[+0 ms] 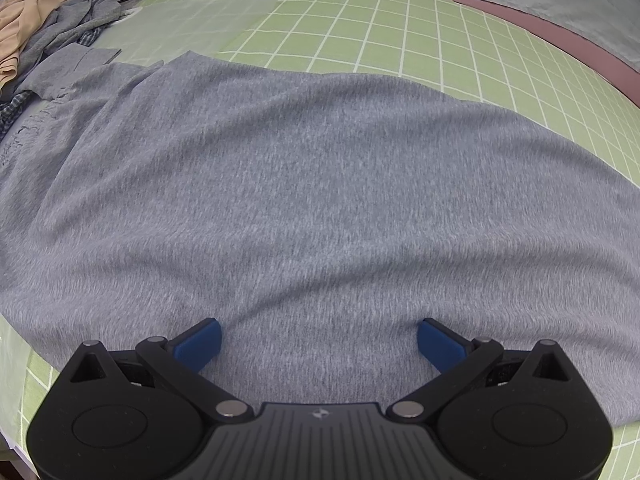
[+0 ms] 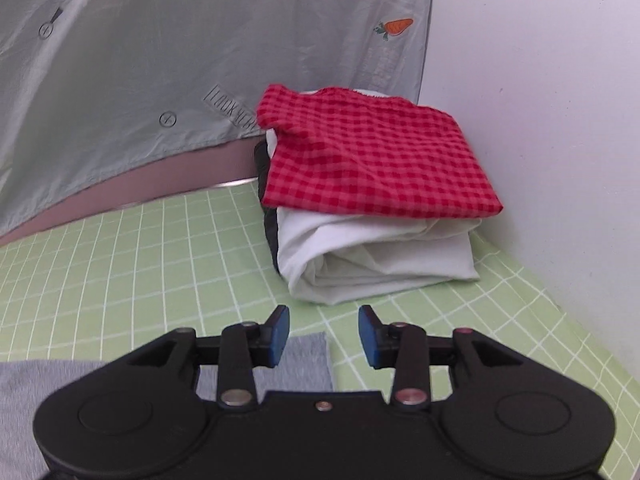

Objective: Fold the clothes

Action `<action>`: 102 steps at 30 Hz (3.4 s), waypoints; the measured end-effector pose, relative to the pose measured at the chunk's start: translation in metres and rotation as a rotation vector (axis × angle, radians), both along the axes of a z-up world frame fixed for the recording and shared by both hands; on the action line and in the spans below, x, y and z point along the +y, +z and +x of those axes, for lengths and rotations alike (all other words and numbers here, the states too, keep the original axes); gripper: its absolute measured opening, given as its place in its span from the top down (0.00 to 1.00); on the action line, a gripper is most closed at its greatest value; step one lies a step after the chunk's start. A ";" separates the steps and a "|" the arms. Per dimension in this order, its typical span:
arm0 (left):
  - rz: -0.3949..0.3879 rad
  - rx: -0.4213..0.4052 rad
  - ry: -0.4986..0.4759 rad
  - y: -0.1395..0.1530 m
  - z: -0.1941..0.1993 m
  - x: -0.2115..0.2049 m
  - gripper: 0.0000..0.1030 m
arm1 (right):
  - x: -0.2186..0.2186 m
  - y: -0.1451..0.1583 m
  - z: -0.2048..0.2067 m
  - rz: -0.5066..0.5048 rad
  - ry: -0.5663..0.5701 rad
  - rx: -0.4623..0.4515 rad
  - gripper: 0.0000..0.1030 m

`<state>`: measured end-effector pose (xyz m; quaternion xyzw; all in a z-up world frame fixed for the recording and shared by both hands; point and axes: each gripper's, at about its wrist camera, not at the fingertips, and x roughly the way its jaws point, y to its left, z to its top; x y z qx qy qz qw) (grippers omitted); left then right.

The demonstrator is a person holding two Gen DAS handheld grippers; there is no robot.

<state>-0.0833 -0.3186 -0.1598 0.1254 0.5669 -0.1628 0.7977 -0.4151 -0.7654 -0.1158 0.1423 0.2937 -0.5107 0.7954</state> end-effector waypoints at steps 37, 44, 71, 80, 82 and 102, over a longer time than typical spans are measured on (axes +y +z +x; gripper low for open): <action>-0.187 0.003 0.181 0.019 0.014 0.049 0.00 | 0.086 -0.046 -0.054 0.126 -0.295 0.032 0.22; -0.234 -0.095 0.428 0.044 0.033 0.138 0.00 | 0.093 -0.041 -0.005 0.202 -0.153 -0.037 0.01; -0.366 -0.134 0.636 0.012 0.155 0.251 0.36 | 0.182 -0.061 0.079 0.351 -0.103 0.031 0.00; -0.587 -0.148 0.822 0.008 0.140 0.284 0.82 | 0.181 -0.070 0.070 0.351 -0.114 0.059 0.00; -0.607 -0.139 0.839 0.004 0.139 0.286 0.74 | 0.179 -0.070 0.068 0.351 -0.104 0.061 0.00; -0.511 -0.346 0.083 0.088 0.056 0.101 0.86 | 0.163 -0.045 0.038 0.272 -0.160 -0.064 0.00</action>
